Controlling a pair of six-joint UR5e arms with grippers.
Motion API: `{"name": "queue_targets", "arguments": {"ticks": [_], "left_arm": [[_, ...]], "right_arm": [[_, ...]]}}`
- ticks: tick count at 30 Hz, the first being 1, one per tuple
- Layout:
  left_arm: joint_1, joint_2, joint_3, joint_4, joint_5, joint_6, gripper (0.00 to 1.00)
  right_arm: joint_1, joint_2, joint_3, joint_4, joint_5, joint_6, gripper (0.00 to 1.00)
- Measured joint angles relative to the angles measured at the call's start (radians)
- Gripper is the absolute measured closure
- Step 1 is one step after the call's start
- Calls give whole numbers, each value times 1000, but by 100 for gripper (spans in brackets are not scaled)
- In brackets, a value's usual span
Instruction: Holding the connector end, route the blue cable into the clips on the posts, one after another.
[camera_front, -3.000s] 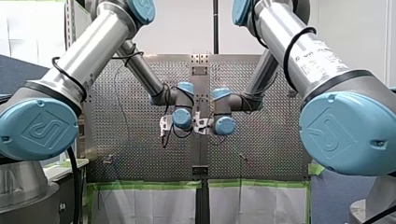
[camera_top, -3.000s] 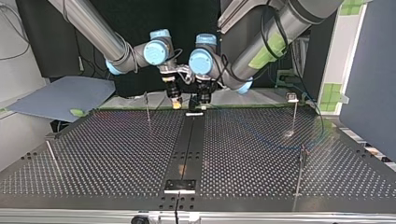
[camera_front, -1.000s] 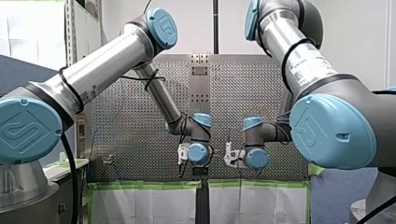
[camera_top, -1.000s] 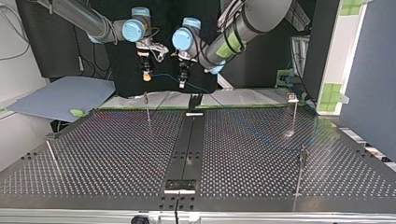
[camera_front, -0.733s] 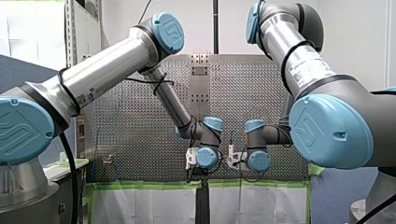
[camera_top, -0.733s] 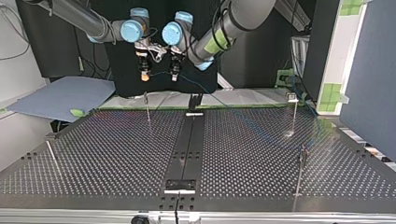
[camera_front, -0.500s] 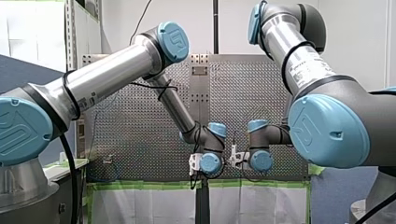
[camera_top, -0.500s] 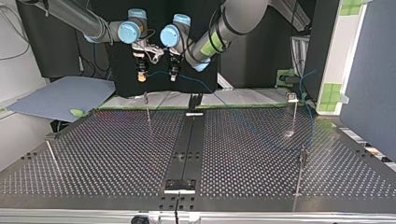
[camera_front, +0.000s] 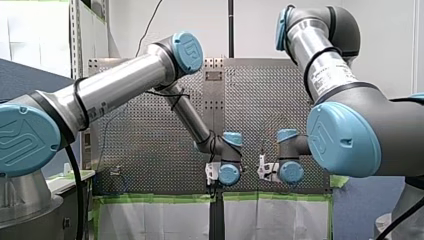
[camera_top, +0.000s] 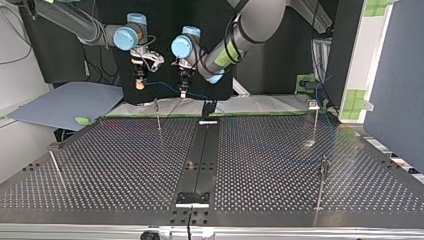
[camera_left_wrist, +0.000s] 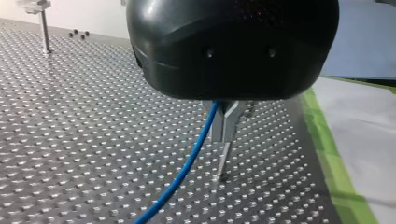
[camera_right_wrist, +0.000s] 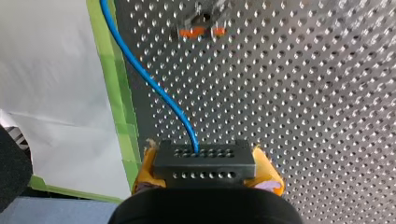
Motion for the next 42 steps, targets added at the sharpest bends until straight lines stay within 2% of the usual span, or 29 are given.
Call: {"name": "queue_targets", "arguments": {"ticks": [5,8,13,16,25,33,37,42], "left_arm": [[-7,-35,16,25,11,-2,100],[-10,-51,34,29,19,-4,100],[-19,-93,79,3,20,-9,100],[-24,-113,106,12,9,-15,100],[-23,-122,134,30,-19,-33,100],[-17,-122,135,39,-41,-44,100],[-18,-122,135,48,-43,-64,100],[-23,-124,135,64,-38,-89,100]], "right_arm": [[-42,0,0,-3,-41,-3,100],[-63,1,-2,-10,-66,5,100],[-77,1,-8,-24,-109,36,100],[-84,1,-10,-28,-131,42,100],[-117,2,-11,-65,-158,45,100],[-146,7,-11,-53,-175,49,100],[-163,21,-12,-60,-208,66,100],[-185,52,-15,-68,-229,65,100]]}}
